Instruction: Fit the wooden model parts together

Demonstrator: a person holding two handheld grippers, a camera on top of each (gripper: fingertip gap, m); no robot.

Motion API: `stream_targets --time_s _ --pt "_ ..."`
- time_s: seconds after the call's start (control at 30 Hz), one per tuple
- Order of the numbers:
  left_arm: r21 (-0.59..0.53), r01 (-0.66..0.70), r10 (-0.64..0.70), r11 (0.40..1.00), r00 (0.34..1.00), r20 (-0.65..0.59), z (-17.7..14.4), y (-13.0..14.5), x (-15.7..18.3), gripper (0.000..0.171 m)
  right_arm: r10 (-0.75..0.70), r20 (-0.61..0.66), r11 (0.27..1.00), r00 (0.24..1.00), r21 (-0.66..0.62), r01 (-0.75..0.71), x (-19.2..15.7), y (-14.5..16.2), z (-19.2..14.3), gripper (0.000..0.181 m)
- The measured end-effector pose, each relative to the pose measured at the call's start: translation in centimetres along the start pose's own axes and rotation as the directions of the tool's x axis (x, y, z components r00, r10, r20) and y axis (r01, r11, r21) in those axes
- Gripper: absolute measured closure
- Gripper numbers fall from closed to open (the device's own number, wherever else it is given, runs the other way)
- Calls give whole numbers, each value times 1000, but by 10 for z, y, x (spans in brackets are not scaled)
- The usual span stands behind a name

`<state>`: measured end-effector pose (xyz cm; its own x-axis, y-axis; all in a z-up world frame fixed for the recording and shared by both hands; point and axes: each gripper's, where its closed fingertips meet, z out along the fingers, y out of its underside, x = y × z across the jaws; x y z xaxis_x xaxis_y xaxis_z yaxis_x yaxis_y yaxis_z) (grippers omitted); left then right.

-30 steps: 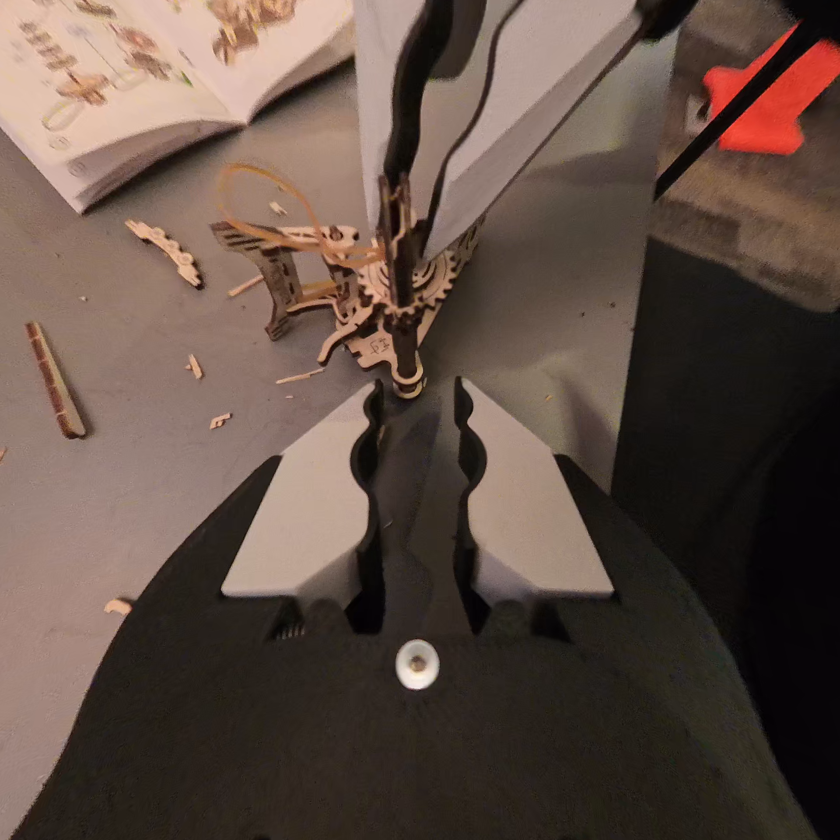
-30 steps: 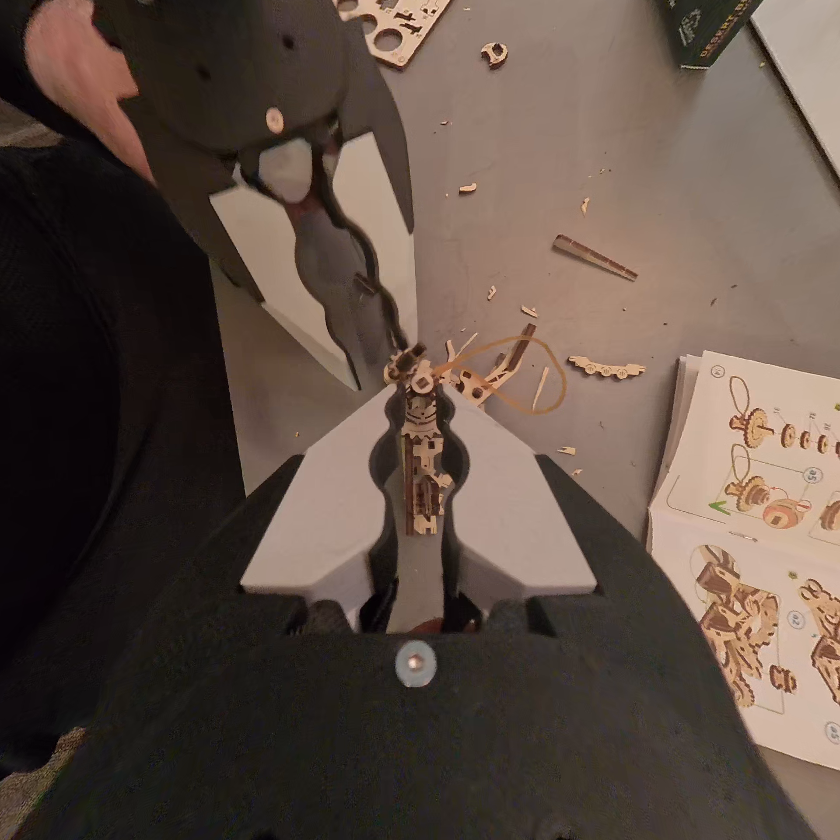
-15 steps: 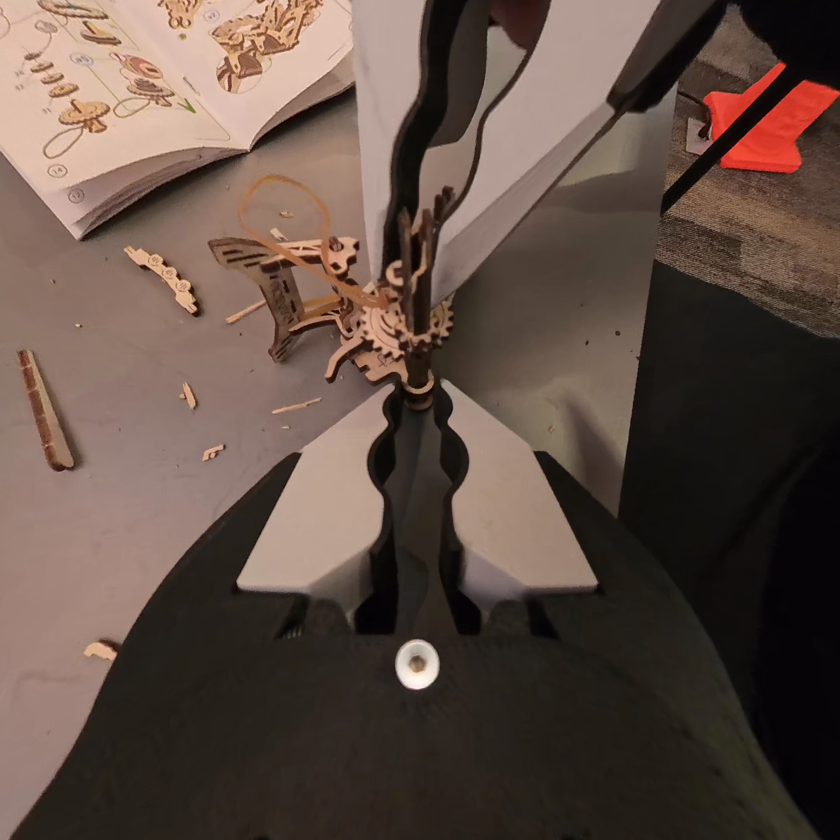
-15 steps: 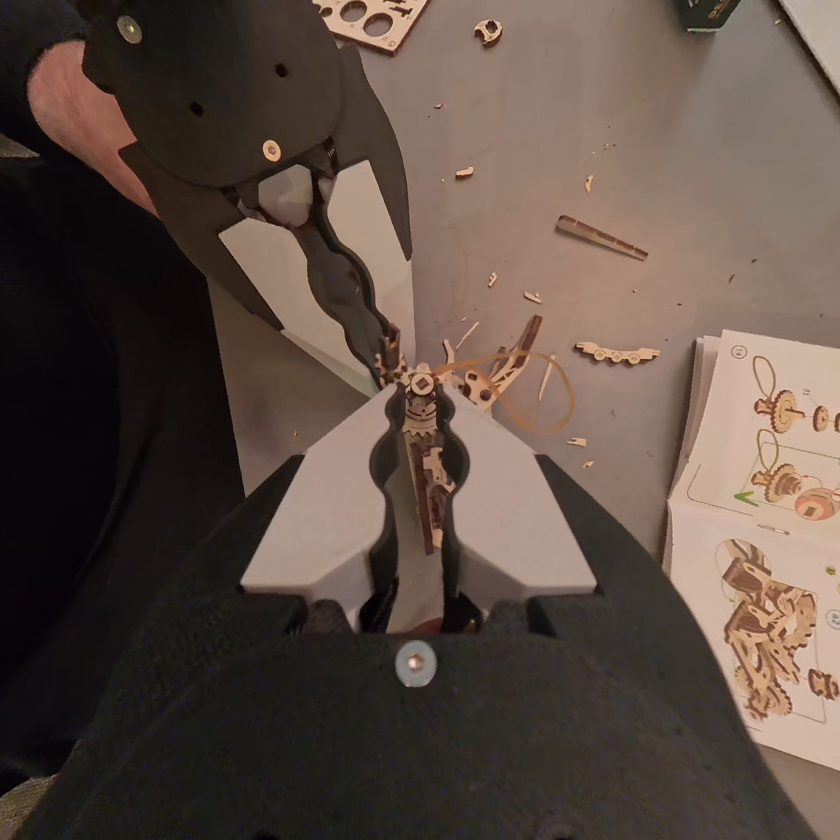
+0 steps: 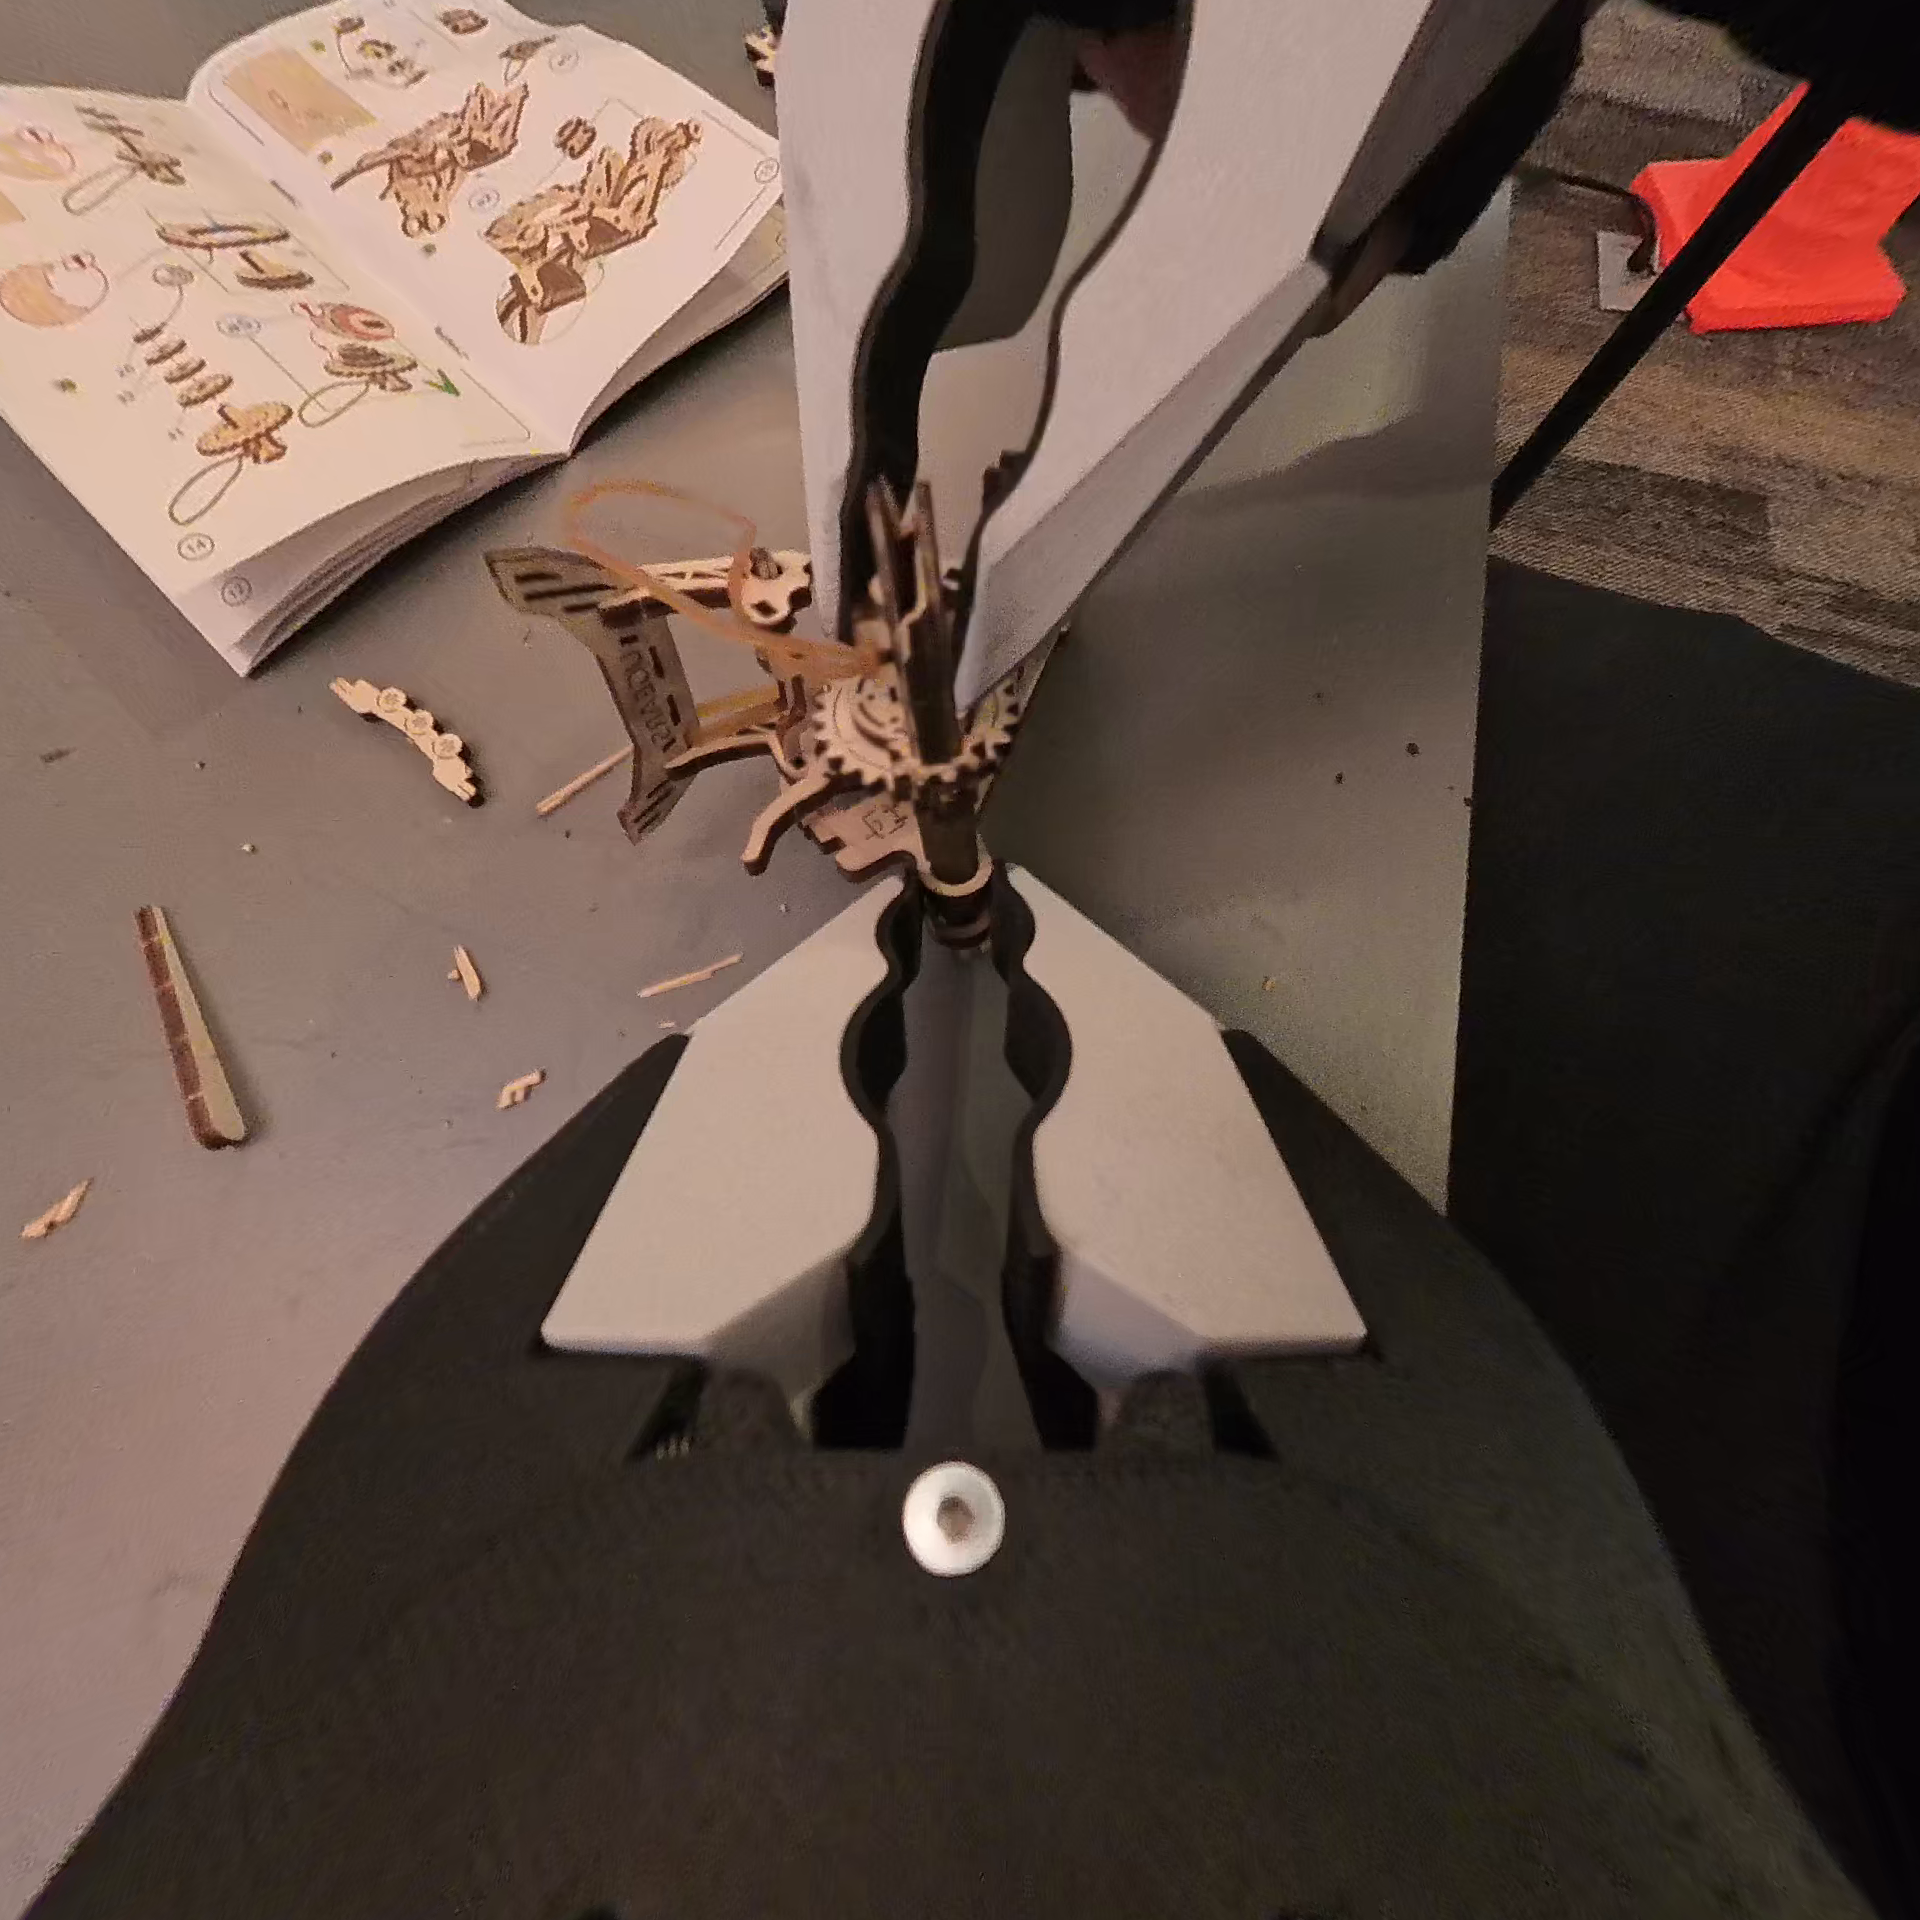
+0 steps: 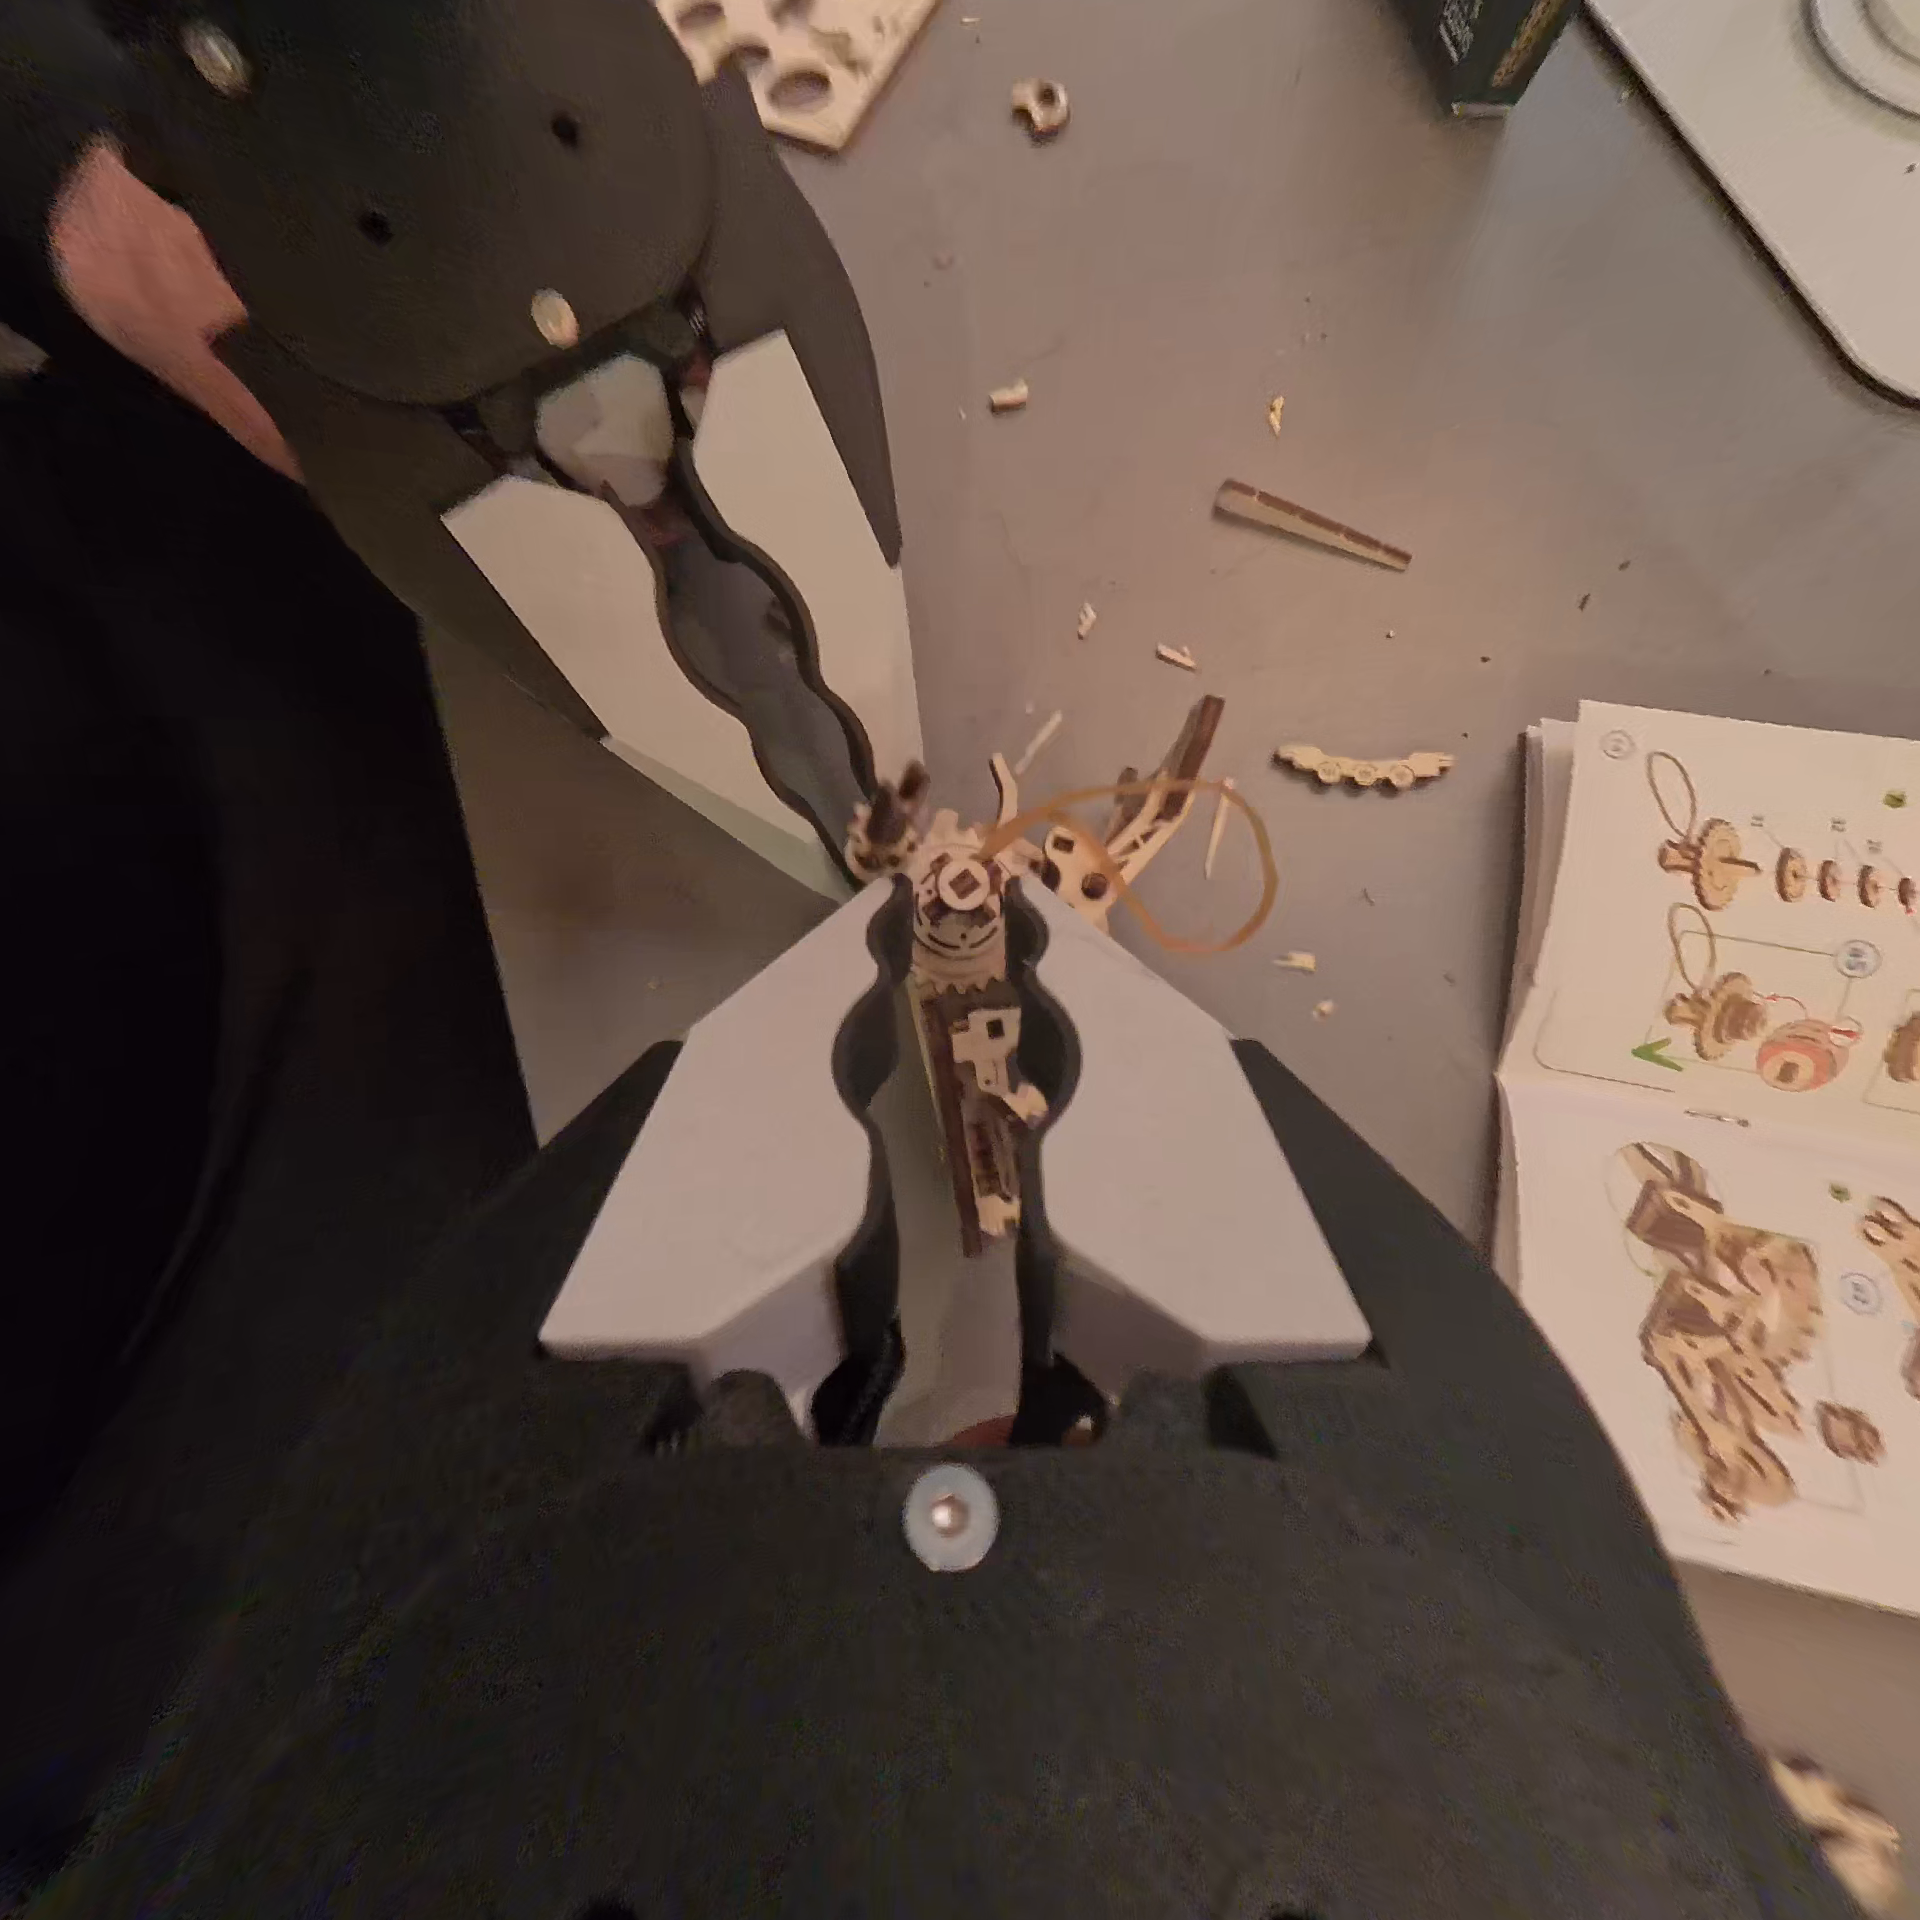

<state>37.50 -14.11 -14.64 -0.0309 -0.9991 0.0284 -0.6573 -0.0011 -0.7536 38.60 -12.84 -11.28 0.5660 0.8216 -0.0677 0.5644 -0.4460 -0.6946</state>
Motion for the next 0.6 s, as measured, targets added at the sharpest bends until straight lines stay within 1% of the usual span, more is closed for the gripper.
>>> stream_targets --time_s 0.03,0.1,0.2,0.3,0.47,0.53,0.6 --pt "1 -14 14 1000 1000 6 0 -1 -1 161 -16 -26 999 1000 -35 15 2 4 0 166" --pt "6 -40 40 999 999 10 0 -2 -2 161 -36 -45 998 998 -49 33 1 2 -2 165" --pt "20 -66 66 998 998 9 0 -2 -2 161 -76 -106 994 991 -88 67 4 1 -6 165" --pt "25 -104 104 994 994 25 0 -3 -5 161 -70 -122 992 990 -116 56 4 2 -6 172" --pt "44 -175 173 984 984 43 1 -5 -3 161 -28 -115 996 993 -82 19 0 1 -7 172" --pt "47 -205 202 978 977 64 0 -7 -4 161 -15 -109 998 994 -56 9 -2 1 -9 173" --pt "60 -229 224 972 971 79 -1 -10 -5 161 36 -106 999 994 -10 -37 -1 0 -12 173"
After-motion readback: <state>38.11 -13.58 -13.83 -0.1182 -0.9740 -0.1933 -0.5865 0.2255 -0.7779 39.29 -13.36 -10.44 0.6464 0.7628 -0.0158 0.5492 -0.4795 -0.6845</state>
